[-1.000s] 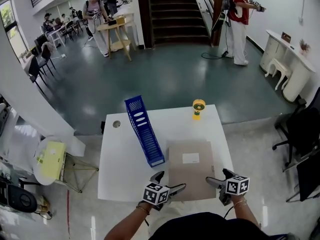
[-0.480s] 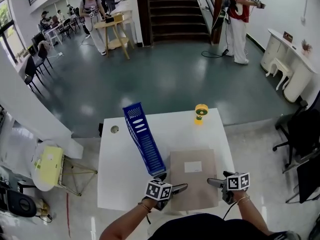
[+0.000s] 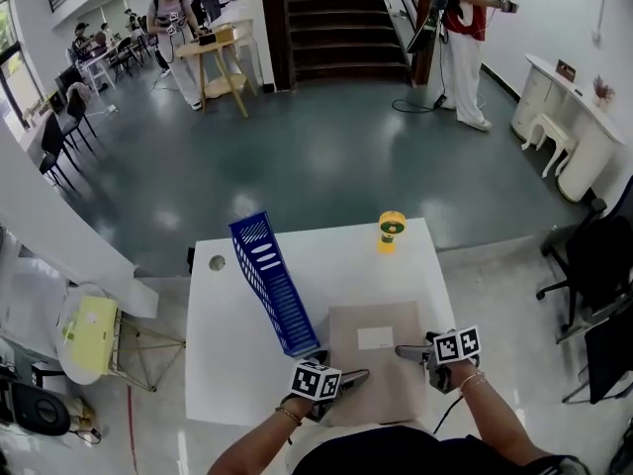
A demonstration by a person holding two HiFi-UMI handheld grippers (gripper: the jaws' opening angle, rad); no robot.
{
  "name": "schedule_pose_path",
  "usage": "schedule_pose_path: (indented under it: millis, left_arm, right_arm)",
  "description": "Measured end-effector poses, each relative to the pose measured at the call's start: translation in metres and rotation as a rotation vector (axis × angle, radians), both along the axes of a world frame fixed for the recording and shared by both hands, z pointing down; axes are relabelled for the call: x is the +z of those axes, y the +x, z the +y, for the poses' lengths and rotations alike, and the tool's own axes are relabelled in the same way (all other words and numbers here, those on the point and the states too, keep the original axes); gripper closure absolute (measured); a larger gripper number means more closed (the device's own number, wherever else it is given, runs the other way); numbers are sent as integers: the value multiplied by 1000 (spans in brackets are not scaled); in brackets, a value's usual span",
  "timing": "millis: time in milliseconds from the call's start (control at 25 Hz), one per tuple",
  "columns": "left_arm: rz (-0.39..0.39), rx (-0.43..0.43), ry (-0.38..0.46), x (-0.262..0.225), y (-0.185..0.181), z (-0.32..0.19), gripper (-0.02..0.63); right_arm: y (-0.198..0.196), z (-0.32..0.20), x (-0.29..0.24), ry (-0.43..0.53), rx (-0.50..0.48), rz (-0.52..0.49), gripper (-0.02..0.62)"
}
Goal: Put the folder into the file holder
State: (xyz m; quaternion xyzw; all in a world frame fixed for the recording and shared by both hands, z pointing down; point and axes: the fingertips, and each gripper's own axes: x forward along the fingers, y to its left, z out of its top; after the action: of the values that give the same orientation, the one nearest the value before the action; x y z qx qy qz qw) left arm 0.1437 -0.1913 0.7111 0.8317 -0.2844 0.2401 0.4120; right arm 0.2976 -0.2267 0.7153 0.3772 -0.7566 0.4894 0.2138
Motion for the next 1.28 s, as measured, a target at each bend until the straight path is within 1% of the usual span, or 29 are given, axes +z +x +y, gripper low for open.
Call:
schedule_pose_path:
  millis: [160,280,400,560,600,680,800,880,1080,1200,1240,1280]
  left_arm:
    - [-7,-21,0,0,4,-1,44]
    - [5,4,-13,0,17,2,44]
    - [-17,-5,-10,2,28,-2,44]
    - [-18,-44,-12,-3,35,-6,44]
    - [-27,-45,-1,-5,36,-8,44]
    - [-46,-46,31,-10,39,-12,44]
    - [-57,-58,87,-24,43,-20,44]
    - [-72,-59,132,-33,46,-24,44]
    - [-121,-47,224,-51,50,-28,44]
    - [-130,-54,275,-62,53,-27,44]
    - [-128,-58,288,-66,54,-26,44]
    - [-126,-61,300,-70,55,-25,44]
  right_arm:
    - [-5,-14,0,11,-45,0,18]
    - [-15,-21,0,8,-75,-33,18]
    - [-12,-34,-2,22,-34,-84,20]
    - [-3,-40,-14,10,15,-203,19]
    - [-1,-41,-19,24,17,-230,18]
    - [4,-47,-35,89,32,-300,20]
    - [15,-62,-71,208,93,-449,20]
    - [21,-68,-89,255,111,-521,23]
    - [30,-64,-111,323,60,-564,28]
    - [39,-61,-135,355,48,-682,31]
    - [40,-59,-146,357,35,-719,37]
    - [41,-57,-155,359,16,-742,58]
